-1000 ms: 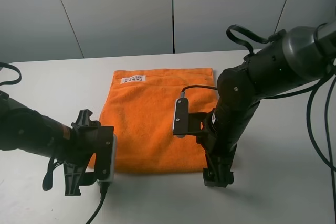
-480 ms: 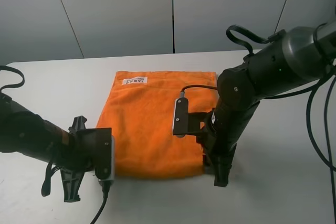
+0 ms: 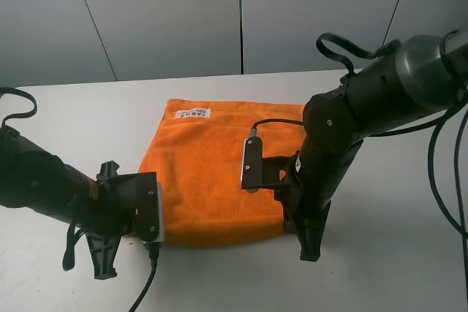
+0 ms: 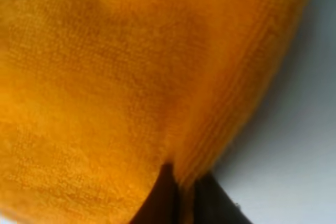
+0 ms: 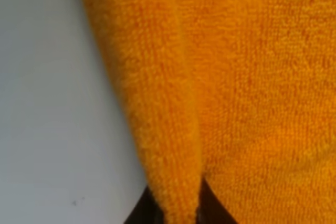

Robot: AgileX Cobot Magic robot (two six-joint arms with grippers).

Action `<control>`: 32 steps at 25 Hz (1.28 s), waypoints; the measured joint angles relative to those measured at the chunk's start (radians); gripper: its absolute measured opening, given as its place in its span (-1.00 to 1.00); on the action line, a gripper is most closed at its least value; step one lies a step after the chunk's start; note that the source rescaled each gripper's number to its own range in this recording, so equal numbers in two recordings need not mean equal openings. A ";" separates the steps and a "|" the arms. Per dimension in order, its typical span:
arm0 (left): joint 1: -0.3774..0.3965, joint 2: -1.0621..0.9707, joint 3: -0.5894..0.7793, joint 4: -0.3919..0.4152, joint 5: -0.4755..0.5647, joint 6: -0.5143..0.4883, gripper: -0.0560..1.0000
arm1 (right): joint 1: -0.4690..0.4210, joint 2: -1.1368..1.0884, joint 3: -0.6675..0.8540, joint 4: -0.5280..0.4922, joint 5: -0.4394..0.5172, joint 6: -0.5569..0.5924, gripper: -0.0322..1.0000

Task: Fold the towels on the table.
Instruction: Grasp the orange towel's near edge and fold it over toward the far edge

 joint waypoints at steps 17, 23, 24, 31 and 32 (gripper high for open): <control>0.000 -0.223 -0.061 0.048 0.062 -0.040 -0.89 | 0.000 -0.228 0.000 -0.196 -0.006 0.157 -0.94; 0.000 -0.318 -0.061 0.081 0.107 -0.053 -0.89 | 0.000 -0.265 0.000 -0.351 0.003 0.318 -0.94; 0.000 -0.333 -0.061 0.095 0.116 -0.053 -0.89 | 0.000 -0.269 0.000 -0.373 0.010 0.340 -0.94; 0.031 -0.371 -0.064 0.308 0.149 -0.219 -0.89 | 0.000 -0.275 -0.052 -0.497 0.041 0.423 -0.94; 0.034 -0.371 -0.066 0.354 0.147 -0.257 -0.89 | 0.001 -0.275 -0.060 -0.522 0.043 0.435 -0.94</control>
